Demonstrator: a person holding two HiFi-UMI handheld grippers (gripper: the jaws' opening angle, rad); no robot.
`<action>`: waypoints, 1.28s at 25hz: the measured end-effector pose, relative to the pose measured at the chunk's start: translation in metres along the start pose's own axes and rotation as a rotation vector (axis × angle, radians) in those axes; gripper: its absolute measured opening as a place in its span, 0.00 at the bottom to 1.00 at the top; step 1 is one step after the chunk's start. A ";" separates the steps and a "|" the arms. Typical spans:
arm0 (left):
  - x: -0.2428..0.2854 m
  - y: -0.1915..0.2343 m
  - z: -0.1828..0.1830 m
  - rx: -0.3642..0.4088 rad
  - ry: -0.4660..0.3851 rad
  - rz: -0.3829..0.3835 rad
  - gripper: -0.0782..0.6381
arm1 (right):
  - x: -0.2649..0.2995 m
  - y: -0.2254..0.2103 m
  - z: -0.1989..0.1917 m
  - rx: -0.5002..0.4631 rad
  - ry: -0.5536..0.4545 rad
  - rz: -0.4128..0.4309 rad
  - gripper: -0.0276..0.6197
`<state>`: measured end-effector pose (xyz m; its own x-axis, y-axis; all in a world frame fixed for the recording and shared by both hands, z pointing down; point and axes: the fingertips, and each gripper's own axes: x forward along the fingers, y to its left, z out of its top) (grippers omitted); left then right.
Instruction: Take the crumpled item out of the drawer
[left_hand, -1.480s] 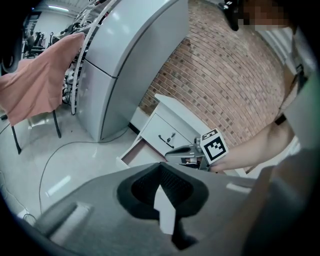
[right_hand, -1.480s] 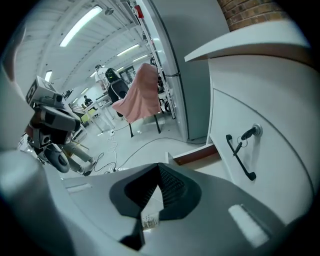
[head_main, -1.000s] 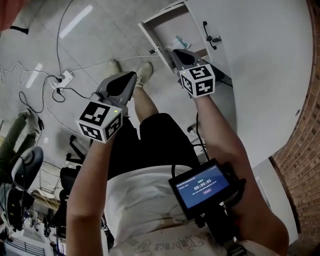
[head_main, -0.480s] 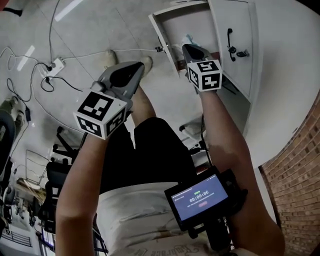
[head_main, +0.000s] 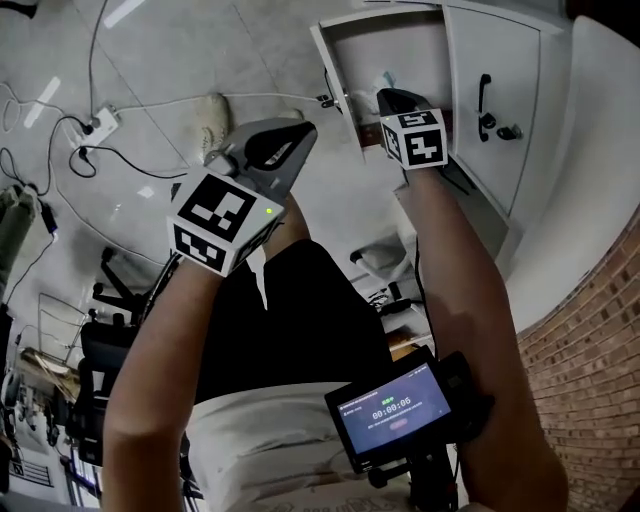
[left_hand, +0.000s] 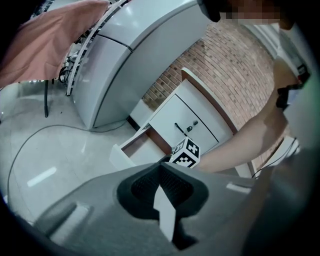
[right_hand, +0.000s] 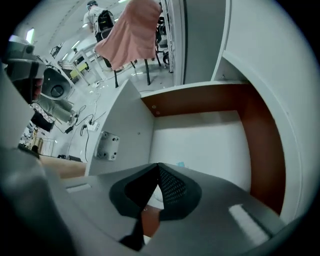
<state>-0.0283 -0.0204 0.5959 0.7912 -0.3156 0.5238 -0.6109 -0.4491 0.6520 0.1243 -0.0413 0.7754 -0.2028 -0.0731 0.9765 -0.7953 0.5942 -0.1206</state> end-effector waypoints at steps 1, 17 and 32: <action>0.003 0.000 0.000 -0.008 0.001 -0.007 0.11 | 0.004 -0.003 -0.005 -0.005 0.027 -0.002 0.07; 0.019 0.015 -0.009 -0.001 0.046 0.012 0.11 | 0.061 -0.019 -0.053 -0.163 0.328 0.022 0.67; -0.001 0.006 -0.013 0.092 0.084 0.008 0.11 | 0.040 -0.008 -0.041 -0.190 0.294 -0.002 0.43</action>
<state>-0.0332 -0.0122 0.6061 0.7790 -0.2499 0.5751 -0.6084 -0.5232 0.5967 0.1461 -0.0159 0.8230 -0.0061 0.1430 0.9897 -0.6691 0.7349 -0.1103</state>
